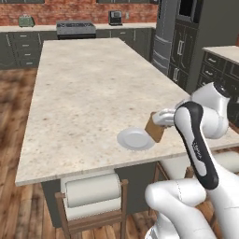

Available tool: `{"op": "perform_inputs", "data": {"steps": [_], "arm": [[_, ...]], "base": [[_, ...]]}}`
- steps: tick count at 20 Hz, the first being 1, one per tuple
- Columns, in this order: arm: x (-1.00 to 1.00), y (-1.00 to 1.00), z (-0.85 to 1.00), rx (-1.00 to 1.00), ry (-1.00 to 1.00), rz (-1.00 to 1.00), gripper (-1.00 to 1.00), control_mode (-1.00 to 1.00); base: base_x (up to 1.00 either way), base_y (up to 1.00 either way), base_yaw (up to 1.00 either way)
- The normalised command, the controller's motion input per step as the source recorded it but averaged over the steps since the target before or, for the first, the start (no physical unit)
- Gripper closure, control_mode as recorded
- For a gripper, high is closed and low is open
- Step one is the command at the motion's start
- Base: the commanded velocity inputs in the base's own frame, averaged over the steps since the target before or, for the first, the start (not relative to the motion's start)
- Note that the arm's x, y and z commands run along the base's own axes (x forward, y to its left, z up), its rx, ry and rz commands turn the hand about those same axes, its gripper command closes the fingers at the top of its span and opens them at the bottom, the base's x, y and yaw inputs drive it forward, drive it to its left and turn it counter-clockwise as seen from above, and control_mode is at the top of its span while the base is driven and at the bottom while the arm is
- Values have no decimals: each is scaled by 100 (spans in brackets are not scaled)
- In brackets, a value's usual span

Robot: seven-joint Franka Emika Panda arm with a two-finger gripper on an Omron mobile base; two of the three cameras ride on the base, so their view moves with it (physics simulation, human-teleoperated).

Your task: Start the toaster. Once the lever pops up, take the bread to the plate on the dining counter.

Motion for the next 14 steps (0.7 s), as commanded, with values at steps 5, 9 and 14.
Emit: {"op": "perform_inputs", "data": {"steps": [5, 9, 14], "arm": [[22, 11, -14, -1, 0, 0, 100, -100], [20, 4, -14, -1, 0, 0, 100, -100], [33, 2, -19, -1, 0, 0, 100, -100]], "base": [[0, 0, 0], [0, 0, 0], [0, 0, 0]]}}
